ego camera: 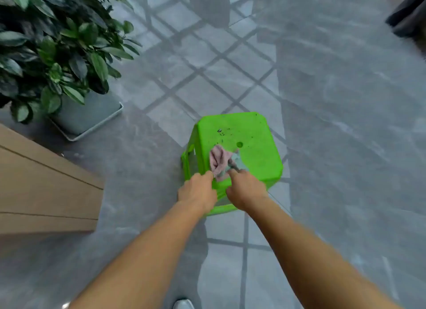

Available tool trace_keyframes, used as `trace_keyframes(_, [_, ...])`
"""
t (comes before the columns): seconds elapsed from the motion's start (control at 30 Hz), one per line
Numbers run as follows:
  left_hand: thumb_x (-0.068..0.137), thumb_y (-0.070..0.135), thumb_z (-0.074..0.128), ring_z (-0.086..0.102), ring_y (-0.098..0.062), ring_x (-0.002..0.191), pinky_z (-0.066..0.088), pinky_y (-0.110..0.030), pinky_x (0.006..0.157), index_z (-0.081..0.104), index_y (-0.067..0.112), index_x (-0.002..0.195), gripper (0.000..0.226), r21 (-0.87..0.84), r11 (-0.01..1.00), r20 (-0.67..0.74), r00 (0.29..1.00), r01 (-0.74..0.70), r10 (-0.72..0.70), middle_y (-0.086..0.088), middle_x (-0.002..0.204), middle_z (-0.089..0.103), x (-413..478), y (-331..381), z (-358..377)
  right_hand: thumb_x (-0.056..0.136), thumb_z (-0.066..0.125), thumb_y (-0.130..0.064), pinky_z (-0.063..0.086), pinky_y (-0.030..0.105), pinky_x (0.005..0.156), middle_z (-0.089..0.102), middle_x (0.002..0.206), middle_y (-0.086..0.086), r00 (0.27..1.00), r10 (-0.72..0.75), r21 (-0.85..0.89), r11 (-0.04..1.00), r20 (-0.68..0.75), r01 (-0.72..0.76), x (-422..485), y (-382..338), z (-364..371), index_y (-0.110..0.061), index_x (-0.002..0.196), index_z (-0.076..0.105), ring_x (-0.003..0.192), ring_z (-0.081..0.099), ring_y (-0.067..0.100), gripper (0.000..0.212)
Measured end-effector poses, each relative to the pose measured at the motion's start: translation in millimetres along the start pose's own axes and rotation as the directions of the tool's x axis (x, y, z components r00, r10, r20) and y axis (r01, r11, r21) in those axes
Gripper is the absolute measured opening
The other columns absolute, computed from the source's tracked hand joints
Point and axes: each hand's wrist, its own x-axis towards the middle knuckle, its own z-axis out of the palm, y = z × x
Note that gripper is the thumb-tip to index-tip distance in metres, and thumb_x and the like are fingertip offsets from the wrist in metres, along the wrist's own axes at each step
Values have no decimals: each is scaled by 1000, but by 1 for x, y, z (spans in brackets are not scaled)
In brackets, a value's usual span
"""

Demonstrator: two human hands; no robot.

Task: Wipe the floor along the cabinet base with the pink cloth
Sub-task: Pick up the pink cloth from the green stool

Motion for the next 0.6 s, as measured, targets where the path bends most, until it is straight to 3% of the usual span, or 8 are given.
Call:
trace_keyframes(0.13, [92, 28, 53, 59, -43, 114, 52, -50, 90, 42, 23, 136, 45, -151, 975, -184, 974, -160, 132, -16, 130, 56, 66, 10, 28, 85, 58, -21, 48, 46, 92, 53, 125, 19, 973, 21, 219, 975, -230, 31, 52, 24, 20, -19, 131, 49, 112, 54, 41, 47])
trace_keyframes(0.27, [88, 22, 61, 57, -41, 121, 50, -45, 98, 41, 30, 144, 60, -325, 923, -211, 967, -207, 143, -14, 144, 51, 108, 2, 60, 82, 63, -12, 41, 43, 101, 56, 124, 24, 960, -35, 274, 955, -279, 114, 78, 37, 52, -20, 137, 54, 116, 52, 38, 56])
trace_keyframes(0.37, [81, 12, 65, 64, -35, 111, 51, -36, 93, 64, 20, 127, 47, -491, 838, -341, 938, -238, 66, -17, 125, 68, 106, -15, 77, 79, 67, -10, 38, 26, 94, 53, 122, 24, 940, 30, 353, 930, -340, 98, 75, 31, 76, -16, 115, 72, 113, 54, 34, 37])
trace_keyframes(0.43, [78, 10, 66, 67, -31, 98, 46, -27, 84, 72, 17, 110, 33, -570, 790, -386, 922, -226, -15, -14, 107, 75, 84, -32, 89, 74, 69, -8, 39, 24, 85, 54, 114, 20, 925, 61, 392, 915, -375, 98, 62, 15, 91, -13, 102, 75, 101, 58, 33, 29])
trace_keyframes(0.53, [77, 11, 66, 67, -25, 83, 49, -27, 74, 72, 20, 96, 22, -711, 696, -308, 935, -102, -177, -8, 94, 76, 31, -83, 112, 68, 70, -3, 44, 30, 79, 58, 99, 14, 955, -52, 373, 913, -293, 165, 28, -23, 126, -13, 90, 75, 88, 61, 33, 24])
trace_keyframes(0.6, [82, 17, 66, 66, -21, 77, 53, -32, 71, 70, 22, 94, 14, -732, 681, -225, 935, 23, -273, -5, 90, 76, -10, -135, 129, 69, 68, -2, 48, 35, 74, 54, 91, 6, 973, -191, 334, 916, -130, 224, 5, -58, 161, -14, 86, 74, 81, 60, 30, 21])
